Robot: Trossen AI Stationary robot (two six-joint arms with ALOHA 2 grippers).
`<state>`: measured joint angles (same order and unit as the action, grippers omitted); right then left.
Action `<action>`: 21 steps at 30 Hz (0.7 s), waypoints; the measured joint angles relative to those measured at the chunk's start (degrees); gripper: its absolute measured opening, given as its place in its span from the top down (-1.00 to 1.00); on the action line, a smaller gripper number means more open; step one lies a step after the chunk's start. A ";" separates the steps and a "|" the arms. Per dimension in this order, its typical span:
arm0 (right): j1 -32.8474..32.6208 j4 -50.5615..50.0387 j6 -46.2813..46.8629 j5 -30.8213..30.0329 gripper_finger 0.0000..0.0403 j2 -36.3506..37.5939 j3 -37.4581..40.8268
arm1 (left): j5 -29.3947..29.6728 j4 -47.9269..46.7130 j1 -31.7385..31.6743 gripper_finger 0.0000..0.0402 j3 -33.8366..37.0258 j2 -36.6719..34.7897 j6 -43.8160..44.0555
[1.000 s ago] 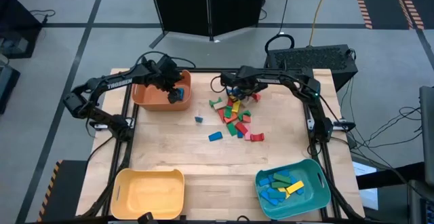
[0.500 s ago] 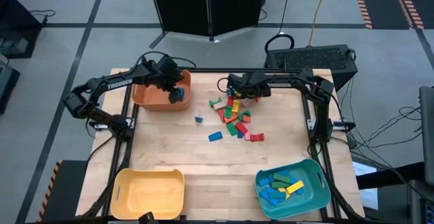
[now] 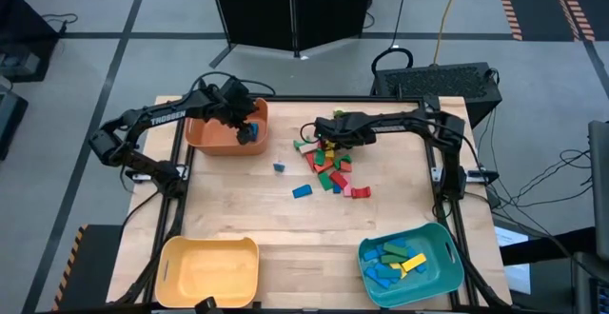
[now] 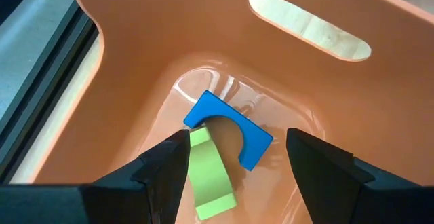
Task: Sort blocks by size
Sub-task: Put the light brown arch block into the orange bin
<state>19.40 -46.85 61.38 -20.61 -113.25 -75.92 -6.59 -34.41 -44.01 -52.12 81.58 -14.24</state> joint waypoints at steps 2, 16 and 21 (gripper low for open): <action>0.06 0.24 -0.55 0.70 0.10 -0.33 0.00 | 0.00 -0.02 0.00 -0.23 0.00 0.00 0.22; 0.15 0.69 -0.98 -0.53 0.62 -0.37 -0.04 | 0.02 1.18 0.02 -0.23 0.00 0.00 0.19; 0.15 1.66 -2.32 -1.24 0.53 -0.39 -0.04 | 0.68 1.47 0.02 -0.23 0.00 0.00 -0.05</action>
<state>19.55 -45.18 59.06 -21.85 -113.65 -75.96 -5.91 -32.94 -43.99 -52.12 81.58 -14.29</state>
